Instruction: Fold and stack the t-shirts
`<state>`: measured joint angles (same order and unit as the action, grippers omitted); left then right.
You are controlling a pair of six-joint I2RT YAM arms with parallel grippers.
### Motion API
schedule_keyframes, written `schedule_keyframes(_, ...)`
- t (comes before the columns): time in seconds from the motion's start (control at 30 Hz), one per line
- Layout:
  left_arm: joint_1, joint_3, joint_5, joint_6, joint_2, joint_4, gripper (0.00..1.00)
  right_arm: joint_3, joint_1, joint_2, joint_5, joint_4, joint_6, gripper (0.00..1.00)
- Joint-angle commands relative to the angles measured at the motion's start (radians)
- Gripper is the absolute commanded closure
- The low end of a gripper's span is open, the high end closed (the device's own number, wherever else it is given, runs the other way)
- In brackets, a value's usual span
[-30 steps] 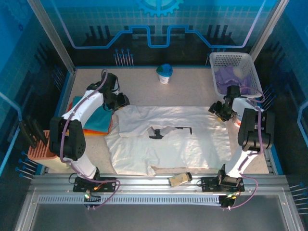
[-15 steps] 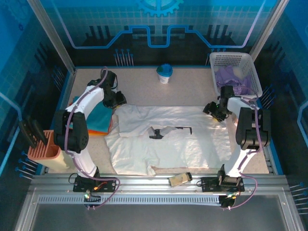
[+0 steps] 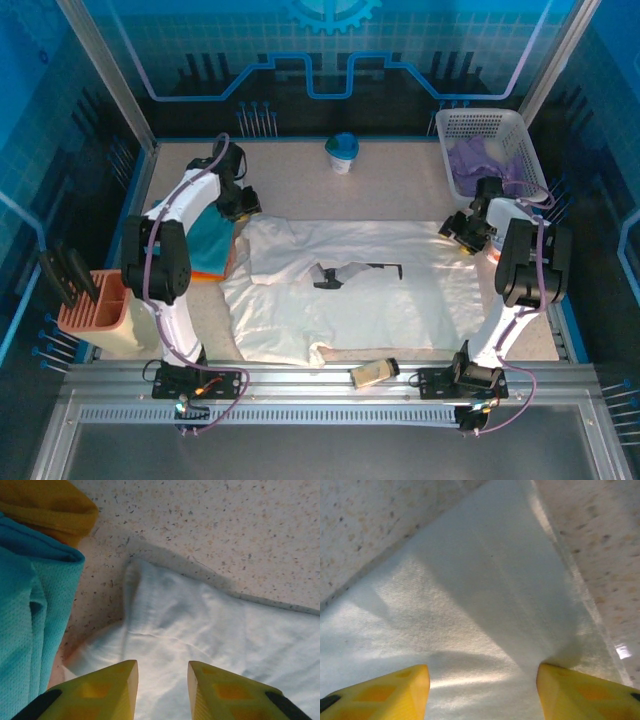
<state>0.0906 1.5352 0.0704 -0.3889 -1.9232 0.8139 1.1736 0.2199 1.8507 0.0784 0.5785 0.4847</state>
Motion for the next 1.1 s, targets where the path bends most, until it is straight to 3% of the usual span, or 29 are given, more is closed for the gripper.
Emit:
schedule_keyframes(0.0,-0.002,0.057,-0.028,0.024,-0.049,0.051,0.69,0.023,-0.01,-0.012,-0.004,-0.009,-0.014,0.39)
schedule_keyframes(0.3,-0.006,0.108,-0.046,0.013,-0.135,0.003,0.7,-0.029,-0.069,-0.111,-0.024,-0.043,-0.027,0.37)
schedule_keyframes(0.63,-0.011,0.111,-0.016,-0.009,-0.201,-0.063,0.75,-0.069,-0.1,-0.107,0.003,-0.066,-0.006,0.37)
schedule_keyframes(0.8,-0.015,0.09,-0.021,-0.014,-0.194,-0.086,0.87,-0.05,-0.099,-0.052,-0.018,-0.033,0.004,0.41)
schedule_keyframes(0.9,-0.02,0.069,-0.031,-0.011,-0.174,-0.087,1.0,-0.051,-0.092,-0.035,-0.043,-0.021,0.018,0.44)
schedule_keyframes(1.07,-0.035,0.011,-0.063,-0.008,-0.097,-0.074,1.0,-0.061,-0.071,-0.027,-0.091,-0.005,0.039,0.48)
